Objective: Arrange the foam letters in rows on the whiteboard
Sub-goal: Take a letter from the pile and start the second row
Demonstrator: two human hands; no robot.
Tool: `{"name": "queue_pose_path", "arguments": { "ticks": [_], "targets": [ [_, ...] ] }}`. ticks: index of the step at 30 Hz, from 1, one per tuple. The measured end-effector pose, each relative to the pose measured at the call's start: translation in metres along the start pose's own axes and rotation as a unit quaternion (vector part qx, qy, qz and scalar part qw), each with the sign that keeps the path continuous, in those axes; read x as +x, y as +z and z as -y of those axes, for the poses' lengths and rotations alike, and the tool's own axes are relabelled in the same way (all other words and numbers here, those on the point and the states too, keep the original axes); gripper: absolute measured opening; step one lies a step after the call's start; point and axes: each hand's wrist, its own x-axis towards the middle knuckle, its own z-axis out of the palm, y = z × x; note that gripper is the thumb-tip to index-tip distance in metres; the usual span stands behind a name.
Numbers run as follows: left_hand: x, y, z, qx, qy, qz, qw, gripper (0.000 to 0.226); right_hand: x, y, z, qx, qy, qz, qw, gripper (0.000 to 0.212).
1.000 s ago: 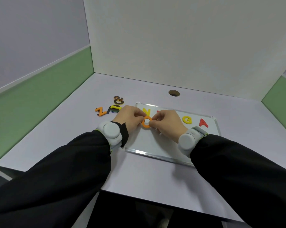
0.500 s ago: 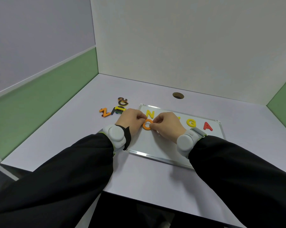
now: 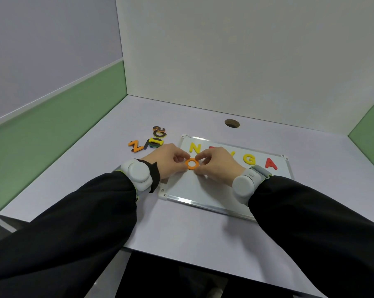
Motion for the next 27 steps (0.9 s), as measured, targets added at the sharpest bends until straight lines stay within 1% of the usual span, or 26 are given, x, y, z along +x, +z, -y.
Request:
{"name": "queue_pose_path", "arguments": {
  "ticks": [3, 27],
  "targets": [
    [0.0000, 0.0017, 0.0004, 0.003, 0.006, 0.000, 1.000, 0.040, 0.0003, 0.0014, -0.0010, 0.005, -0.003, -0.003, 1.000, 0.027],
    [-0.0032, 0.0023, 0.0052, -0.011, 0.015, -0.005, 1.000, 0.034, -0.0009, 0.0013, -0.0015, 0.011, -0.012, 0.013, 1.000, 0.024]
  ]
}}
